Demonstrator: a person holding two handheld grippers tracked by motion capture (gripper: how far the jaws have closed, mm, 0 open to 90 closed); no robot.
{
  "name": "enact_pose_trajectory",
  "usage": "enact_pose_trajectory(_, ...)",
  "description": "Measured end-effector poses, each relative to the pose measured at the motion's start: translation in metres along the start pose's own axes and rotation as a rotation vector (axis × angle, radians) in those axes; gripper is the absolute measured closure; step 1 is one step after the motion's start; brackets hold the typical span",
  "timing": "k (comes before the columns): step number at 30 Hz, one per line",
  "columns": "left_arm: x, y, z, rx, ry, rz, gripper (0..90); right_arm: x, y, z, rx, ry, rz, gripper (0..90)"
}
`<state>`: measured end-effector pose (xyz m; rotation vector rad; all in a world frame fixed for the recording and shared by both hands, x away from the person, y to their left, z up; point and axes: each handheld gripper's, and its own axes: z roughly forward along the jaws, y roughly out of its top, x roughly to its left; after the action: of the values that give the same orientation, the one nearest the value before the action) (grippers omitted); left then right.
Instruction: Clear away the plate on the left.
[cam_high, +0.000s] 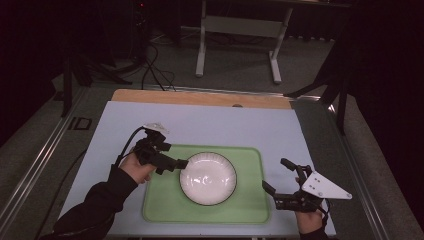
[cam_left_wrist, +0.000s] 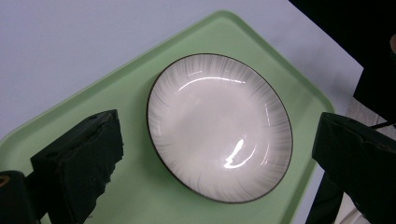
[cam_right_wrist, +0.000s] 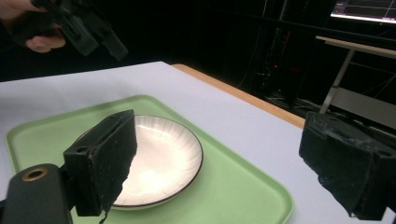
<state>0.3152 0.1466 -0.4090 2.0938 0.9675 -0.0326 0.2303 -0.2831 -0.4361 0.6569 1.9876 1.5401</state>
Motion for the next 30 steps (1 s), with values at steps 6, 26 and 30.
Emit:
enact_pose_trajectory(6,-0.005,-0.009,-0.021,-0.048,0.006,0.02,2.2,0.0,0.0,0.0,-0.003,-0.003,0.002,11.0)
enact_pose_trajectory(26,-0.012,-0.063,-0.04,-0.16,-0.009,0.069,2.2,0.001,0.0,0.002,0.007,-0.002,-0.006,11.0)
enact_pose_trajectory(30,-0.014,-0.073,-0.04,-0.169,-0.004,0.074,2.2,0.001,0.0,0.002,0.008,-0.003,-0.006,11.0)
